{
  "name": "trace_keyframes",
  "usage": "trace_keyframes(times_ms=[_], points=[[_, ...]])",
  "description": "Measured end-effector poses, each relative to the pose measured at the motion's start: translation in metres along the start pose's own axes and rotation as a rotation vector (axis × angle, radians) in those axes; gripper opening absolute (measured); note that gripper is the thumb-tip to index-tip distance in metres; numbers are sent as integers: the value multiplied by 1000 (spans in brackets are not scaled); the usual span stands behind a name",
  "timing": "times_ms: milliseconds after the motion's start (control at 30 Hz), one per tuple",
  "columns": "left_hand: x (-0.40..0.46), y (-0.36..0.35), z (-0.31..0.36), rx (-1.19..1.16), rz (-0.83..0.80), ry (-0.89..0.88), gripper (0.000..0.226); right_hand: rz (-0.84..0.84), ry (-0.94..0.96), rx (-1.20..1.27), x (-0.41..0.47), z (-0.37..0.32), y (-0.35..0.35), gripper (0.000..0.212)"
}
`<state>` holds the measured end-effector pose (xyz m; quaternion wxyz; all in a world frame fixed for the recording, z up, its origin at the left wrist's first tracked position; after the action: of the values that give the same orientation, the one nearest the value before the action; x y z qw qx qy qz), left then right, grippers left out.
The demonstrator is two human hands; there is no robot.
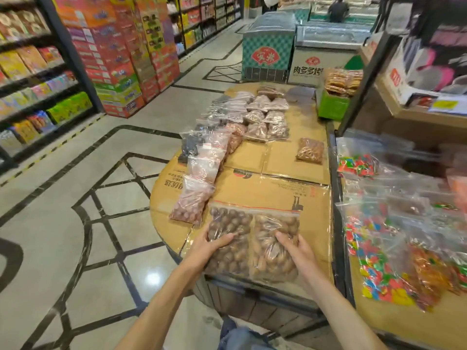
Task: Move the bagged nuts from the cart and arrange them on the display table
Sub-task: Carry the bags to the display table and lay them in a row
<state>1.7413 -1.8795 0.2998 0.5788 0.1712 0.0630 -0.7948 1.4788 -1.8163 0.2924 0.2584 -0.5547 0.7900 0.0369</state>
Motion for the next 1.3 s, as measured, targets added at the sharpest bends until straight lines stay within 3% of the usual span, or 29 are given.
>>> trace_keyframes(times_ms=[67,133,300,367,433,533,700,767,833,933,1000,1100,1300], points=[[35,6,13,23,-14,0,63,17,-27,14,29,-8,-10,111],[73,12,27,47,-28,20,54,10,-17,30,51,-29,-27,85],[171,26,54,94,-40,44,82,59,45,52,122,-59,-37,92],[214,28,65,128,-31,48,79,97,33,78,149,-71,-40,84],[254,27,71,144,-53,69,67,106,22,88,171,-85,-45,59],[306,22,86,161,-78,68,81,129,-8,103,207,-94,-40,29],[388,3,110,249,-144,64,65,172,-63,126,255,-95,-29,40],[420,-4,115,267,-157,79,80,186,-84,151,270,-92,-26,41],[443,-11,116,417,-121,21,87,190,-106,165,280,-89,-27,40],[455,-17,105,789,106,-117,99,194,-96,194,285,-87,-30,27],[450,-21,97,918,132,-156,100,205,-73,203,288,-89,-32,23],[443,-28,79,1056,55,-234,93,179,-91,202,298,-82,-32,52],[463,-18,80,1027,-11,-228,78,204,-63,126,328,-92,-37,127]])
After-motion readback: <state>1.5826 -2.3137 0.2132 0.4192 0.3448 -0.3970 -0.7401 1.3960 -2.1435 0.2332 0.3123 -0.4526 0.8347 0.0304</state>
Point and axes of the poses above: each hand's wrist, its own x-axis towards the middle knuckle, its own y-axis out of the back of the hand, z = x × y, the point moved 2 cm from there along x, towards the middle knuckle, and after that the axes turned 15 degrees about x, right-handed, at the moved point
